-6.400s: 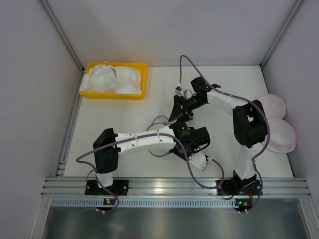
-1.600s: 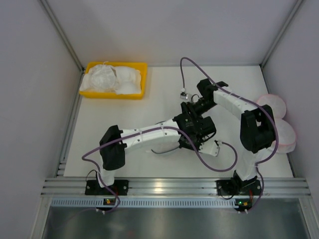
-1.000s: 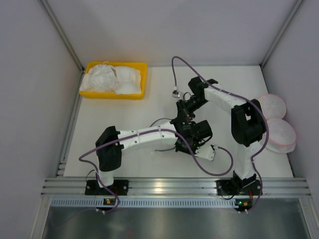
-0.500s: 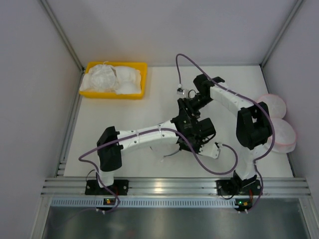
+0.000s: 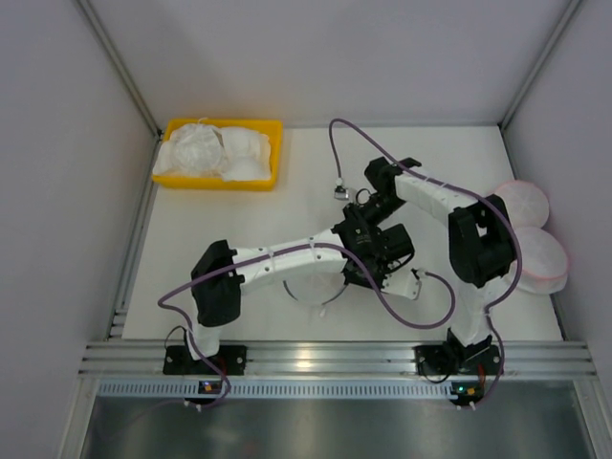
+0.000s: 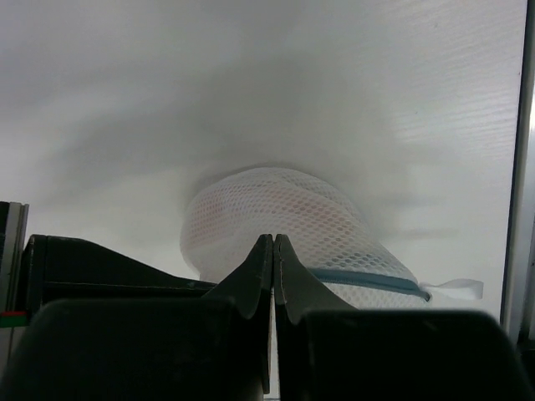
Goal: Place the bra in the laundry bag and zip it closed
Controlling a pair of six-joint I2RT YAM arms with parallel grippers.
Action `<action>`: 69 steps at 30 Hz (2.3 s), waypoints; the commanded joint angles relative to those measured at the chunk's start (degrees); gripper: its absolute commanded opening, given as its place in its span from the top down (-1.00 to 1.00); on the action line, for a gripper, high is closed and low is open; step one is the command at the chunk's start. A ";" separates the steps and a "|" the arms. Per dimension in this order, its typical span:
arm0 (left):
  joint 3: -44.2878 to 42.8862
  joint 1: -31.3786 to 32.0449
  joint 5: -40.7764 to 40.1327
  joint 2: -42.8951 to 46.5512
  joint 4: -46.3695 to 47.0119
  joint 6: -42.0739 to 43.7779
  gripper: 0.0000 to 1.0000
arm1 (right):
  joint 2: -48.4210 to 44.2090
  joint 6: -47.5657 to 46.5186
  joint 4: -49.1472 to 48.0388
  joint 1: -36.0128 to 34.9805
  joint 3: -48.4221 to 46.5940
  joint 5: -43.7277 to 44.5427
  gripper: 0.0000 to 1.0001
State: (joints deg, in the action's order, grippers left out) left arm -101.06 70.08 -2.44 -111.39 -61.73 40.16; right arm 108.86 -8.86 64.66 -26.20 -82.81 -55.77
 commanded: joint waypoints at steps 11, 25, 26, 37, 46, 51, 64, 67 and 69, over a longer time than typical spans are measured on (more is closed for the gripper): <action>9.12 5.06 7.08 8.74 -0.23 -4.13 1.00 | 7.77 0.95 -0.50 1.67 -18.08 -0.57 1.00; 5.35 2.60 -0.02 5.58 -0.23 -4.92 1.00 | -2.49 -2.03 3.45 5.01 -7.82 4.35 -0.46; 5.08 2.34 -0.28 5.23 0.03 -4.74 1.00 | -3.29 -2.30 3.80 5.19 -5.29 4.00 -0.50; 2.53 1.81 -3.72 2.94 1.88 -3.07 1.00 | 1.25 -1.60 3.53 1.85 1.61 -10.67 -0.67; 5.16 1.99 -0.29 5.30 1.62 -2.90 1.00 | 7.51 -3.97 5.56 0.27 -5.26 -13.14 0.68; 10.69 2.77 2.17 9.17 1.62 -2.99 1.00 | 8.74 -4.23 5.56 0.97 -7.46 -11.73 1.00; 17.22 3.22 3.14 14.71 1.35 -3.69 0.28 | 8.39 1.12 -0.23 2.11 -10.01 -9.80 1.00; 14.58 1.65 3.75 16.72 1.35 -3.69 -0.62 | 7.69 5.49 -5.65 2.29 -9.13 -8.57 1.00; 13.26 -0.55 5.07 17.96 1.44 -3.07 -0.96 | 6.81 8.50 -10.06 2.64 -7.38 -8.22 1.00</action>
State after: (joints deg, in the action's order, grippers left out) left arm -83.64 72.25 -0.32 -98.91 -58.61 37.36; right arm 118.19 -5.65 63.94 -24.27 -90.04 -64.64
